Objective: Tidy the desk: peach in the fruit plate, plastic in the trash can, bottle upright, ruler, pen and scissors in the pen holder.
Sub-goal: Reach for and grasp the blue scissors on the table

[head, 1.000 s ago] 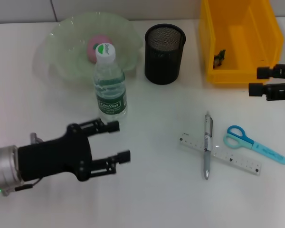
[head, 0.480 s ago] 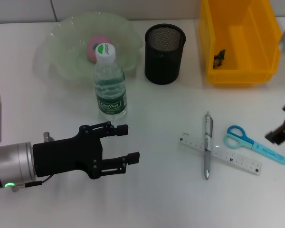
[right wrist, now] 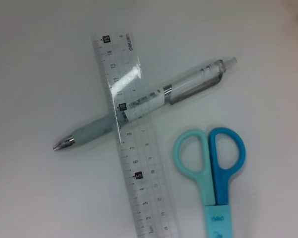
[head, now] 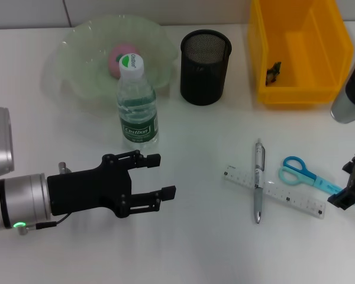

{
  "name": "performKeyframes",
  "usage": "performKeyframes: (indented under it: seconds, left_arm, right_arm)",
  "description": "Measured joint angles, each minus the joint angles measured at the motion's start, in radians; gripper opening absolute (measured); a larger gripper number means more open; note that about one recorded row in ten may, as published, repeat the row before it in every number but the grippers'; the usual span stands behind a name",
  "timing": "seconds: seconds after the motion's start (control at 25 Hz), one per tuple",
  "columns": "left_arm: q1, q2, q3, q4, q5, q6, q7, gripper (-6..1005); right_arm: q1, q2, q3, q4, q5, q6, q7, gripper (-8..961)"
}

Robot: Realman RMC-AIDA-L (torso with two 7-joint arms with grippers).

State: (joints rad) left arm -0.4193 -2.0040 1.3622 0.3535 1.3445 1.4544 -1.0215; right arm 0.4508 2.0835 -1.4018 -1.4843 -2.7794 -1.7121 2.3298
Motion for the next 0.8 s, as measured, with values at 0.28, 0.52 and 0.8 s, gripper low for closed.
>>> performKeyframes:
  seconds: [0.28, 0.52, 0.8]
  left_arm:
    - [-0.016, -0.006, 0.006, -0.001, 0.001, -0.027, -0.014, 757]
    - [-0.017, -0.011, 0.006, 0.000, 0.002, -0.036, -0.017, 758]
    - [-0.016, -0.012, 0.001, 0.001, 0.002, -0.047, -0.017, 758]
  right_arm:
    - [0.000, 0.000, -0.011, 0.071, 0.005, 0.077, -0.036, 658]
    - [0.003, -0.001, -0.012, 0.104, 0.022, 0.122, -0.049, 528]
    - [0.008, -0.001, -0.013, 0.130, 0.022, 0.157, -0.050, 481]
